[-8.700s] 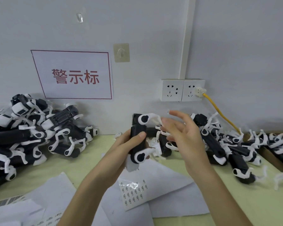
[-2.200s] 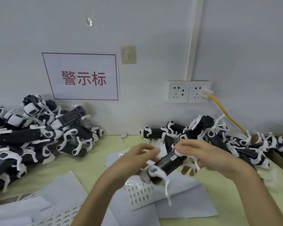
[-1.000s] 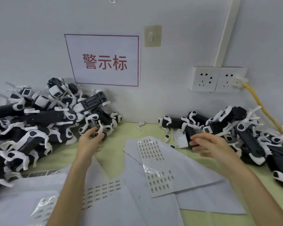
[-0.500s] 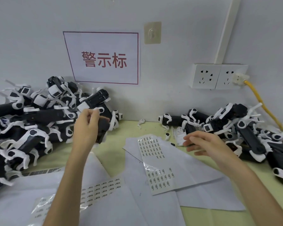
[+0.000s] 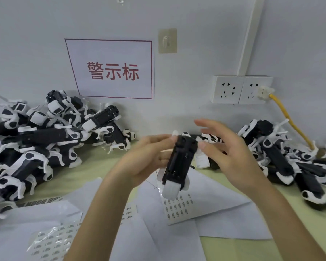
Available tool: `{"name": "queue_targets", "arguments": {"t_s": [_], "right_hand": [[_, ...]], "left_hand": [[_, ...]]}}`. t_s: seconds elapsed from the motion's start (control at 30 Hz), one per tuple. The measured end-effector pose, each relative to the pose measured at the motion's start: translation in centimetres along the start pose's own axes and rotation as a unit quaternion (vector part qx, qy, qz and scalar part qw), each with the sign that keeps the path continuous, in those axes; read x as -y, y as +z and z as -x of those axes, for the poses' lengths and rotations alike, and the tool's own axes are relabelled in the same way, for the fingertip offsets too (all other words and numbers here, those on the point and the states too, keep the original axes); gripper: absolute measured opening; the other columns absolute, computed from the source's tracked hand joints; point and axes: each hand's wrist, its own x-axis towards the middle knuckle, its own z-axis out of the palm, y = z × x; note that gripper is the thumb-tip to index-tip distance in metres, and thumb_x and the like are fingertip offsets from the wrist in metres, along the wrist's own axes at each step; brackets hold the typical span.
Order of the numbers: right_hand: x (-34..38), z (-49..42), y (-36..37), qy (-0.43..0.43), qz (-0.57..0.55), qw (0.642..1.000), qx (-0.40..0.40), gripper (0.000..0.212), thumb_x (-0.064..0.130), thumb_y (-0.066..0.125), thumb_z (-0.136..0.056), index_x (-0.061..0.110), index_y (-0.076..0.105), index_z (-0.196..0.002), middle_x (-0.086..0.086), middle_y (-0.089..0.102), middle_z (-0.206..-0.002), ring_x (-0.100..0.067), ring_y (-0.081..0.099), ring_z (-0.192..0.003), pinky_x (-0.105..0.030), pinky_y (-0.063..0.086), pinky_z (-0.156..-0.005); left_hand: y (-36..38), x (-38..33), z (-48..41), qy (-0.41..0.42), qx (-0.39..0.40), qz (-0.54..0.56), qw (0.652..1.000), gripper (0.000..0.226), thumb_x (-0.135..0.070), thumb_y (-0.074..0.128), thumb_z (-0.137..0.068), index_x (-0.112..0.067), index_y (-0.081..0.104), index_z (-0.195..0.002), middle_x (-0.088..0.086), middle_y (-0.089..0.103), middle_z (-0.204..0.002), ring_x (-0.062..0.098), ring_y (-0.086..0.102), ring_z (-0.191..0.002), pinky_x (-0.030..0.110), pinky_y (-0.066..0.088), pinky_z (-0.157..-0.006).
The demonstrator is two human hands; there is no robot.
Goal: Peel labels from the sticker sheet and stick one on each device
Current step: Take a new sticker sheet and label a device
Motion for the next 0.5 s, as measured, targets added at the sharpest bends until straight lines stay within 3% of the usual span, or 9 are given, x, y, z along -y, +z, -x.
{"name": "queue_targets", "arguments": {"t_s": [0.1, 0.17, 0.27, 0.37, 0.4, 0.47, 0.5], "right_hand": [[-0.2, 0.1, 0.1, 0.018, 0.027, 0.998, 0.048, 0.031, 0.026, 0.068, -0.096, 0.035, 0.065, -0.125, 0.017, 0.066, -0.123, -0.003, 0.058, -0.120, -0.032, 0.046, -0.103], [-0.4, 0.2, 0.0, 0.030, 0.039, 0.997, 0.053, 0.027, 0.027, 0.070, -0.093, 0.039, 0.066, -0.118, 0.014, 0.069, -0.112, -0.007, 0.062, -0.106, -0.033, 0.048, -0.096], [-0.6, 0.2, -0.1, 0.030, 0.053, 0.997, 0.036, 0.027, 0.029, 0.074, -0.091, 0.044, 0.067, -0.113, 0.018, 0.065, -0.097, -0.007, 0.059, -0.083, -0.023, 0.045, -0.081], [-0.6, 0.2, 0.3, 0.010, 0.051, 0.998, -0.019, 0.026, 0.029, 0.073, -0.092, 0.041, 0.069, -0.115, 0.022, 0.065, -0.098, -0.006, 0.061, -0.083, -0.014, 0.043, -0.076], [-0.7, 0.1, 0.3, 0.006, 0.050, 0.998, -0.045, 0.025, 0.028, 0.072, -0.093, 0.040, 0.069, -0.116, 0.020, 0.067, -0.100, -0.008, 0.063, -0.083, -0.015, 0.045, -0.076], [-0.9, 0.0, 0.0, 0.015, 0.036, 0.994, -0.097, 0.023, 0.029, 0.069, -0.095, 0.039, 0.070, -0.116, 0.015, 0.069, -0.100, -0.016, 0.063, -0.078, -0.023, 0.050, -0.076], [-1.1, -0.1, -0.2, 0.026, 0.024, 0.993, -0.116, 0.023, 0.030, 0.069, -0.096, 0.039, 0.070, -0.117, 0.013, 0.069, -0.098, -0.020, 0.063, -0.077, -0.028, 0.053, -0.078]], "left_hand": [[1.3, 0.3, 0.1, 0.020, -0.007, -0.087, 0.996, 0.034, -0.027, 0.059, -0.102, -0.003, 0.068, -0.123, 0.021, 0.074, -0.115, 0.036, 0.074, -0.103, 0.037, 0.061, -0.086], [2.2, 0.4, 0.2, 0.036, -0.024, -0.152, 0.987, 0.029, -0.031, 0.057, -0.104, -0.010, 0.073, -0.116, 0.017, 0.076, -0.107, 0.033, 0.075, -0.097, 0.038, 0.060, -0.083], [3.1, 0.5, 0.2, 0.087, -0.063, -0.258, 0.960, 0.029, -0.036, 0.053, -0.106, -0.021, 0.078, -0.102, 0.012, 0.076, -0.092, 0.021, 0.071, -0.079, 0.036, 0.053, -0.075], [3.7, 0.9, 0.1, 0.146, -0.123, -0.375, 0.907, 0.032, -0.046, 0.048, -0.105, -0.035, 0.076, -0.097, -0.007, 0.073, -0.076, 0.003, 0.062, -0.066, 0.021, 0.045, -0.064], [3.8, 0.9, 0.2, 0.157, -0.137, -0.408, 0.889, 0.030, -0.051, 0.048, -0.104, -0.038, 0.074, -0.095, -0.009, 0.072, -0.073, 0.004, 0.062, -0.065, 0.023, 0.045, -0.063], [3.6, 0.8, 0.3, 0.159, -0.105, -0.424, 0.885, 0.026, -0.058, 0.055, -0.096, -0.037, 0.070, -0.099, -0.007, 0.071, -0.080, 0.008, 0.065, -0.072, 0.031, 0.049, -0.067], [3.4, 0.8, 0.3, 0.151, -0.064, -0.432, 0.887, 0.030, -0.061, 0.060, -0.089, -0.038, 0.066, -0.108, -0.010, 0.069, -0.094, 0.005, 0.066, -0.083, 0.029, 0.052, -0.075]]}}
